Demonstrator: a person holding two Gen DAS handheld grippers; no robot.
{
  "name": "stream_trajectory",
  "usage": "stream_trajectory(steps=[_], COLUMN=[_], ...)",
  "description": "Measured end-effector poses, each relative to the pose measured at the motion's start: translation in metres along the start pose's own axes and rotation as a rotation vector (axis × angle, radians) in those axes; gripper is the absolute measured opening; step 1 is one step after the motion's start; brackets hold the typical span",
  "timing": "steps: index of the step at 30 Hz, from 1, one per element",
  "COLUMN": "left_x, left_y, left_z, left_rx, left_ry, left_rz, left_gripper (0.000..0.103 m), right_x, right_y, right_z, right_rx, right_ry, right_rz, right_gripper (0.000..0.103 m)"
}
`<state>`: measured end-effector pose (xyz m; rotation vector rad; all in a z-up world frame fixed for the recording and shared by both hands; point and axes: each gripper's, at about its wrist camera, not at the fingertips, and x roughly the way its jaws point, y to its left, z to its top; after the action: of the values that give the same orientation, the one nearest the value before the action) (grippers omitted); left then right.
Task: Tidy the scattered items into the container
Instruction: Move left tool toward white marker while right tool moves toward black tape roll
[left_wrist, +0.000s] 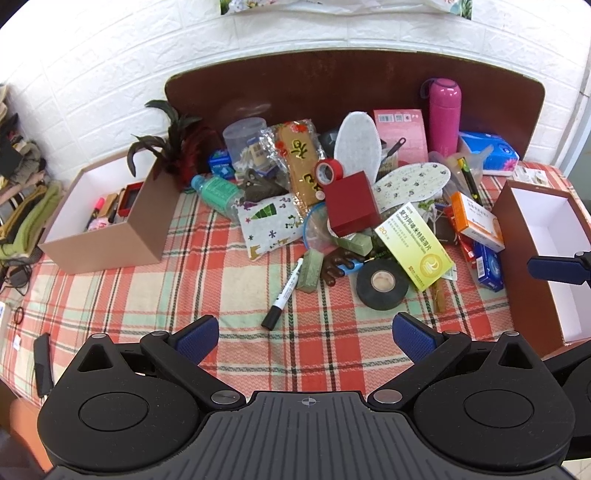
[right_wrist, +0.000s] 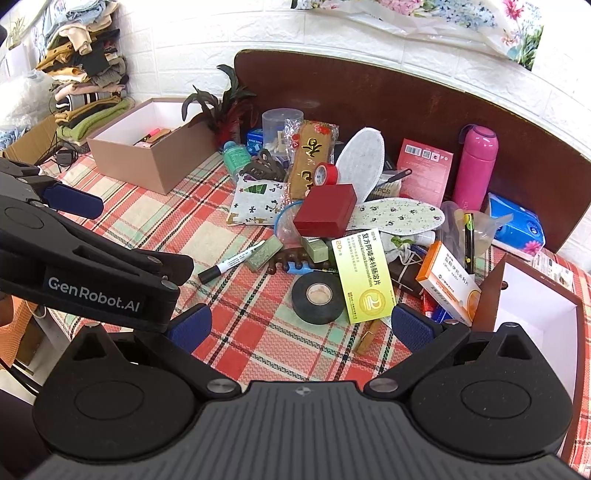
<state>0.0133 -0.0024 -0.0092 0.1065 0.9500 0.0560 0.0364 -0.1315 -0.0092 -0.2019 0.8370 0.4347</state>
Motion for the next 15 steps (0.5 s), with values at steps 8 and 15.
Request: stream_trajectory(steps=[8, 15], left_x=[0.0072, 0.0102], left_y=[-0.0035, -0.0051], left_z=[0.0047, 0.0071], left_rx=[0.001, 0.002], left_ry=[0.013, 0.023], left_rz=[-0.006, -0.005], left_gripper=[0.103, 0.103], right_x=[0.0035, 0.0068], right_y=[-0.0056, -0.0096], right_z=[0.0004, 0.0022], right_rx=[0.002, 0.002], right_ry=[0.009, 0.017], right_rz=[0.003, 0.009], right_gripper=[0.103, 0.103])
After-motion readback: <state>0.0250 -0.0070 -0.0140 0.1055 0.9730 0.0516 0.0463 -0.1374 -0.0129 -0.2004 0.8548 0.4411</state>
